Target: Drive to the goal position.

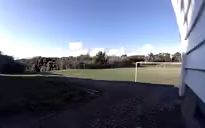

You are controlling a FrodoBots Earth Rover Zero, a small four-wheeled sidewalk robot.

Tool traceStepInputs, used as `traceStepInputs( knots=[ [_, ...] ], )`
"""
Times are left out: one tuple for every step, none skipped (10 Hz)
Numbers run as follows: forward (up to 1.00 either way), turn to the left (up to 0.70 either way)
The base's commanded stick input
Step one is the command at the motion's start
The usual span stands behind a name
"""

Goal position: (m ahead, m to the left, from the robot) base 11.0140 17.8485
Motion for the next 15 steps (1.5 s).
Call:
traceStepInputs(
  knots=[
    [0.04, 0.0],
    [0.04, 0.0],
    [0.04, 0.0],
    [0.04, 0.0],
    [0.04, 0.0],
    [0.04, 0.0],
    [0.04, 0.0],
    [0.04, 0.0],
    [0.04, 0.0],
    [0.04, 0.0],
    [0.04, 0.0],
    [0.04, 0.0],
    [0.04, 0.0],
    [0.04, 0.0],
    [0.01, 0.0]
  ],
)
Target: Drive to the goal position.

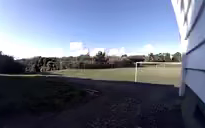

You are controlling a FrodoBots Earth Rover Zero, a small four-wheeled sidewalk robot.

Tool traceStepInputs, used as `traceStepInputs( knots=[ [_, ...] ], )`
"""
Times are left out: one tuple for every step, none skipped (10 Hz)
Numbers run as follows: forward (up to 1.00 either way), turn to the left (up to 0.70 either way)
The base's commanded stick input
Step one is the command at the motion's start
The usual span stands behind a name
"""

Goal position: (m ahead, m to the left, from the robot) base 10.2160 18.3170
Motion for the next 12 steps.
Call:
traceStepInputs(
  knots=[
    [0.03, 0.0],
    [0.02, 0.0],
    [0.0, 0.0],
    [0.03, 0.0],
    [0.04, 0.0],
    [0.04, 0.0],
    [0.04, 0.0],
    [0.04, 0.0],
    [0.04, 0.0],
    [0.04, 0.0],
    [0.0, 0.0],
    [0.03, 0.0]
  ],
)
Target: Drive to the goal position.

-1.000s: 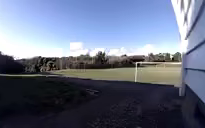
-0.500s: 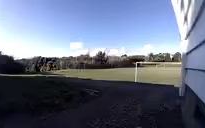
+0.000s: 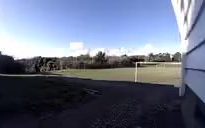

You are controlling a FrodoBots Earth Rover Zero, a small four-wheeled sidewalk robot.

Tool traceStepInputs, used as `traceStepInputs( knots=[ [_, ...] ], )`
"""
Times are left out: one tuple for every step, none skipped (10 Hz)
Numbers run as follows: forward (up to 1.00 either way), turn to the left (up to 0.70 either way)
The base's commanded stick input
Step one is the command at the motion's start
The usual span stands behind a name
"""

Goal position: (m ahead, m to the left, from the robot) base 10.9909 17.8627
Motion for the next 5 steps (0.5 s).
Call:
traceStepInputs(
  knots=[
    [0.04, 0.0],
    [0.04, 0.0],
    [0.04, 0.0],
    [0.04, 0.0],
    [0.04, 0.0]
  ],
)
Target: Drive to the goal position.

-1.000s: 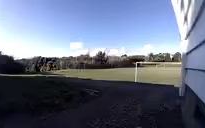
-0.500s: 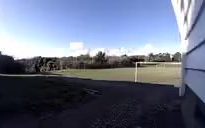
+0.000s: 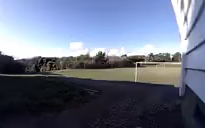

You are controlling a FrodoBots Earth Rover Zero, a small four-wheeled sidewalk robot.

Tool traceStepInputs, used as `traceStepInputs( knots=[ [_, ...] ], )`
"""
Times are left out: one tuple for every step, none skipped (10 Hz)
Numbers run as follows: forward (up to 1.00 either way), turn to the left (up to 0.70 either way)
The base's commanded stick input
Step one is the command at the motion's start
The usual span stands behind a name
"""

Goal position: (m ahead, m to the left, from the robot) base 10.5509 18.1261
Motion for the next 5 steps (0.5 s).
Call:
traceStepInputs(
  knots=[
    [0.04, 0.0],
    [0.04, 0.0],
    [0.04, 0.0],
    [0.04, 0.0],
    [0.04, 0.0]
  ],
)
